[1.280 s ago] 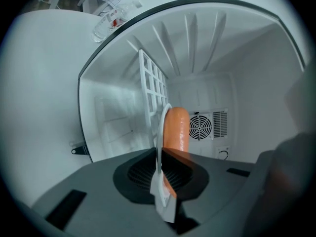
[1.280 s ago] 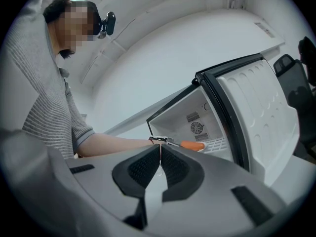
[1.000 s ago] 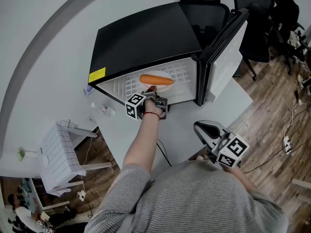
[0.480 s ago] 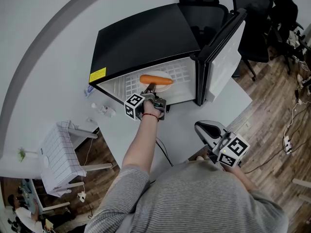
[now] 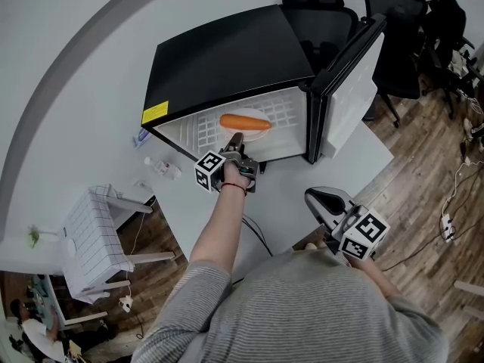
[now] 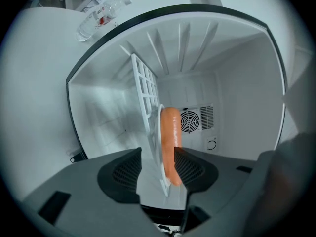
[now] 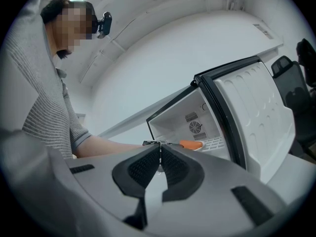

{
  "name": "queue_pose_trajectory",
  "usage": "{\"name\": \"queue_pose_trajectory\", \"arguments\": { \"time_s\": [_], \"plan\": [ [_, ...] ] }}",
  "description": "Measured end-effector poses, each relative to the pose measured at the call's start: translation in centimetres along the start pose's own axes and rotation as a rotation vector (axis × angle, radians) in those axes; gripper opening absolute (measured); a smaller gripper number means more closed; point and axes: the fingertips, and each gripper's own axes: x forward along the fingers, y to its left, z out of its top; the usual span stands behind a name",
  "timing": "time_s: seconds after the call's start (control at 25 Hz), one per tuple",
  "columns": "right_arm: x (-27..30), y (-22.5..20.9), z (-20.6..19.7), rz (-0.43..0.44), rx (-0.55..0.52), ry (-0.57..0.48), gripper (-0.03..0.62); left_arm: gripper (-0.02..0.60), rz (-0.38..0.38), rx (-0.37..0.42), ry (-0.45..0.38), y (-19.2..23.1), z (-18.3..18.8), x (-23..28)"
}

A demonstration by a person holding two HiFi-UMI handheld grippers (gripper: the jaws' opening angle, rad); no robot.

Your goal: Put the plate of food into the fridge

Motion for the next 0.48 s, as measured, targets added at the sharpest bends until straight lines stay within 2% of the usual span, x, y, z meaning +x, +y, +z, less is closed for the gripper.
{"name": "queue_pose_trajectory", "arguments": {
  "time_s": [0.12,0.32,0.48],
  "plan": [
    [0.1,0.2,-0.2,0.007,0.001,0.001,0.015,0.195,-0.016,0.002,0.015,-0.2,-0.5,-0.3],
    [0.1,0.5,-0.2,0.012,0.000,0.000,0.015,0.190,-0.007,0.030,0.044,-0.2,-1.5,-0.9],
    [-0.1,0.6,-0.2,0.011,0.000,0.000,0.015,0.189,-0.002,0.025,0.064,-0.2,-2.3,-1.3]
  ]
}}
